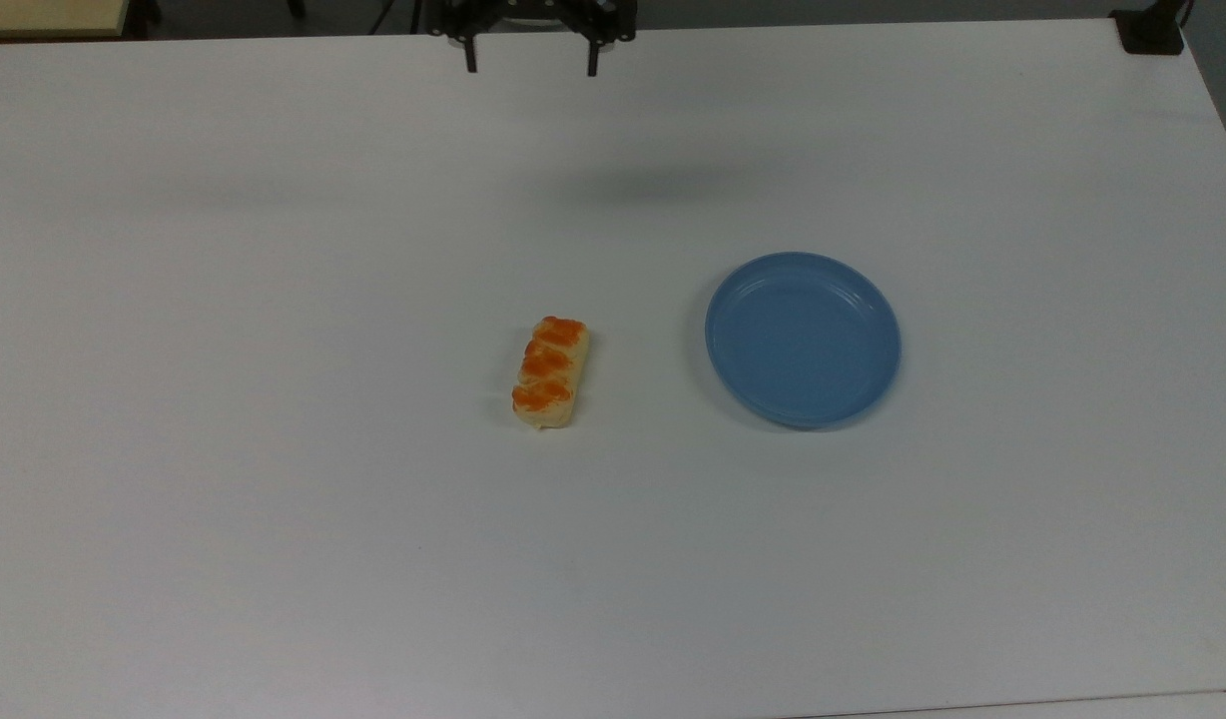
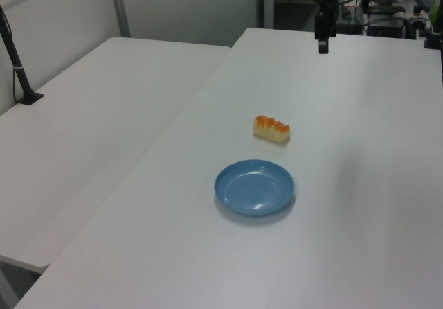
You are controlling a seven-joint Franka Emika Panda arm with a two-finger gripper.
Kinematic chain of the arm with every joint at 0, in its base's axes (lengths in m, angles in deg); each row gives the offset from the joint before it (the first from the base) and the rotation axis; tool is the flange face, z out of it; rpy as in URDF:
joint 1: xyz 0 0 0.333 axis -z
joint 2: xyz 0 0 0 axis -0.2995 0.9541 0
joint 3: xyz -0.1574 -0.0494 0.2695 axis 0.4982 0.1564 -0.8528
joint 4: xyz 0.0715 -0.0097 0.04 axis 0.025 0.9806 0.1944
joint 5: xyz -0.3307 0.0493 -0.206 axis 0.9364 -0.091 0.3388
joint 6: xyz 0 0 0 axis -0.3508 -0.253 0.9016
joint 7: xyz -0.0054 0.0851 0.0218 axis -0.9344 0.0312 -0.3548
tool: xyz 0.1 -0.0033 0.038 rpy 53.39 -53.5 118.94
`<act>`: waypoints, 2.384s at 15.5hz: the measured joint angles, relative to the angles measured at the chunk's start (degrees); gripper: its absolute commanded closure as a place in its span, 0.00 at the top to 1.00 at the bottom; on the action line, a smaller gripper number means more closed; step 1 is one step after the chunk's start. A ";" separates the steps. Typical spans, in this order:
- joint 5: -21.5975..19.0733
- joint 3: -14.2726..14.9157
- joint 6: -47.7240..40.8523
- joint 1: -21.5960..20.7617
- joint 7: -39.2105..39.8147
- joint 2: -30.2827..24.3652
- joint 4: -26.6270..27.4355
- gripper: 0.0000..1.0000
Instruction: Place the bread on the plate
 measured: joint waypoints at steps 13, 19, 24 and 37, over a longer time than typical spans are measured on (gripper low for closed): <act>-2.47 0.81 2.64 2.95 0.07 0.86 0.14 1.00; -4.96 1.00 6.83 3.17 -0.44 1.69 0.15 1.00; -5.14 1.14 13.76 3.22 -3.87 6.66 0.34 1.00; -3.94 1.12 38.05 -1.26 -15.19 27.69 0.76 0.89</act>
